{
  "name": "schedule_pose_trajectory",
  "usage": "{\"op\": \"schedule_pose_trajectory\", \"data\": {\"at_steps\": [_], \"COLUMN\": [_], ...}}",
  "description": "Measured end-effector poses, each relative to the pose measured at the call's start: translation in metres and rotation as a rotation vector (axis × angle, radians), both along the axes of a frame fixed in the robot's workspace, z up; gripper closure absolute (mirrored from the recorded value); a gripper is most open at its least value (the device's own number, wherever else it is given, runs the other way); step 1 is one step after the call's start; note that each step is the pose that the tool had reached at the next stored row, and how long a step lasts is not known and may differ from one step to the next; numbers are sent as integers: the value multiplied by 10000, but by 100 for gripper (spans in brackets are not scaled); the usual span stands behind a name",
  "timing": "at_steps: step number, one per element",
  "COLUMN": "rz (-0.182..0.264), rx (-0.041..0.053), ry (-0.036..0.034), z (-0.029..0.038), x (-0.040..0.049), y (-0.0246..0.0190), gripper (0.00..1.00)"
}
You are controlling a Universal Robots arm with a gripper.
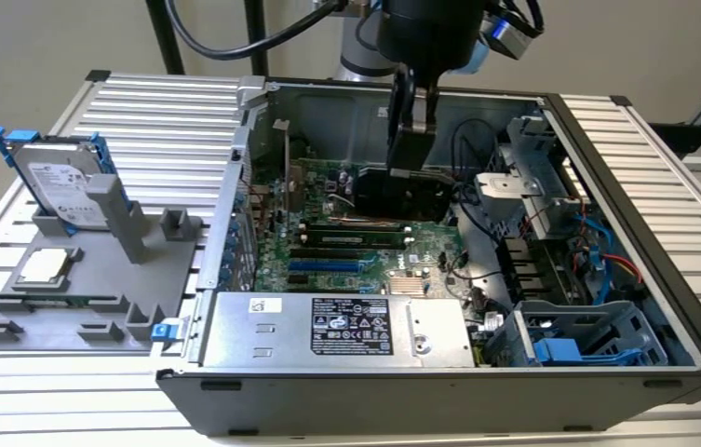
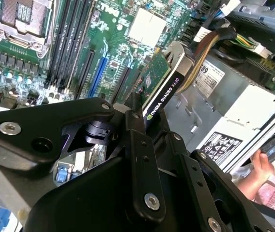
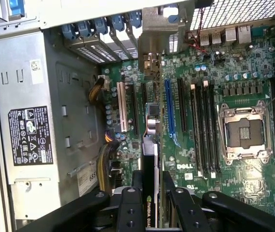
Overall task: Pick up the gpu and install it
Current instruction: 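Insert the gpu into the slot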
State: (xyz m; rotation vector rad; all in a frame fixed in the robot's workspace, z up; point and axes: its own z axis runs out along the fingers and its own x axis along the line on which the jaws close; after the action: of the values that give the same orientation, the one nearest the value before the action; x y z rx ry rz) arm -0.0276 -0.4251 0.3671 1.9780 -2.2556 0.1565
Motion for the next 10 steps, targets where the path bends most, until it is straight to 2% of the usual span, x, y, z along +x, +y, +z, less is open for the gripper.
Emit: {"op": "schedule_pose_trajectory", "data": {"at_steps": [10], "rz": [0], "rx": [-125], "ry": [-1], "z": [-38], "x": [0], "y": [1], "gripper": [100]}}
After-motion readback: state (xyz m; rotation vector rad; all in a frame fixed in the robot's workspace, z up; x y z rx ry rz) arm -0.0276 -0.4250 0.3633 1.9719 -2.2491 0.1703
